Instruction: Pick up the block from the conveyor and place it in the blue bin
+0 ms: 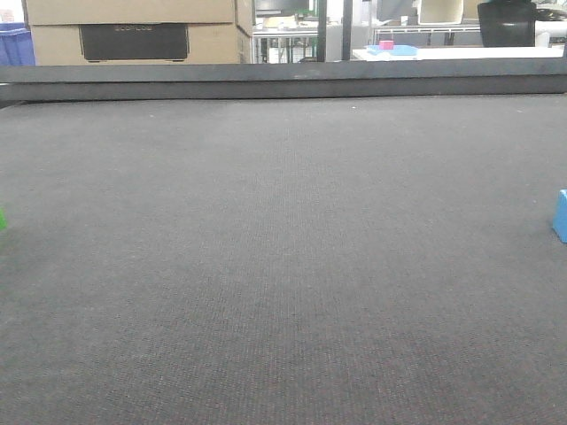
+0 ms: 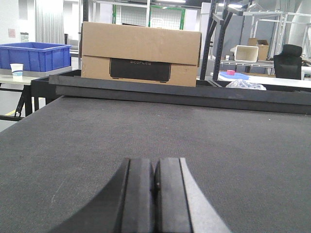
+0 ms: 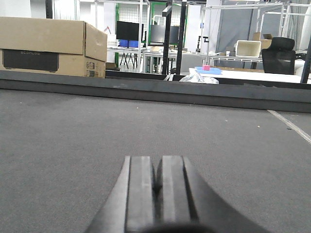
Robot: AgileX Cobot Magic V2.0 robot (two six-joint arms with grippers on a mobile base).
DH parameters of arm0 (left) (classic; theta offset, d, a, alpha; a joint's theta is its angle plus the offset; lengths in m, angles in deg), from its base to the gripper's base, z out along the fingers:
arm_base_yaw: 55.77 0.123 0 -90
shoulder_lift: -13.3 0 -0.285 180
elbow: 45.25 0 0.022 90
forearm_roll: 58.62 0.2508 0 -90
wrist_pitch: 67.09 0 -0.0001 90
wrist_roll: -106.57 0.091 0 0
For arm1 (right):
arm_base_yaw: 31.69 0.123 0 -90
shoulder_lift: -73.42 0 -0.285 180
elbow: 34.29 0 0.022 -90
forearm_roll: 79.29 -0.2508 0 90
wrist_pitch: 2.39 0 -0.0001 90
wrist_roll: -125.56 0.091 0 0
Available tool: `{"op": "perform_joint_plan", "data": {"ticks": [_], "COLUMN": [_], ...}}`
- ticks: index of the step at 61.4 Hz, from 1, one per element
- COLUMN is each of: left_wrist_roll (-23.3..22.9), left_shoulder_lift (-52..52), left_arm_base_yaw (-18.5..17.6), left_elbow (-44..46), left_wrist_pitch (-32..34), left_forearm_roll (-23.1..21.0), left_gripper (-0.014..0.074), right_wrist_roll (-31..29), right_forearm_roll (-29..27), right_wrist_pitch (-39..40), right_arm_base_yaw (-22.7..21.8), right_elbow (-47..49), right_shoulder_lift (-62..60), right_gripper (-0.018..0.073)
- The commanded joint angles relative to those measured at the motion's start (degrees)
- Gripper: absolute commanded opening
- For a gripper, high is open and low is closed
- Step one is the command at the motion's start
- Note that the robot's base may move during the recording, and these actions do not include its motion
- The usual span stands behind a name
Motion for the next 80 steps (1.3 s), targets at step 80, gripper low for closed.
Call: {"op": "perform_joint_plan", "data": {"ticks": [80], "left_wrist_roll": [-0.3], "left_shoulder_lift": [58.1], "left_arm_base_yaw": [0.2], "left_elbow": [68.8], "left_wrist_pitch": [-49.7], "left_forearm_roll": [6.8], "left_gripper": [-0.0111], "right_wrist_roll": [-0.1], "right_forearm_roll": [0.0], "right_wrist_pitch": [-54.2], "right_arm_base_yaw": [0.0], "right_elbow": [64.5], "right_shoulder_lift": [51.8], "right_gripper": [-0.0162]}}
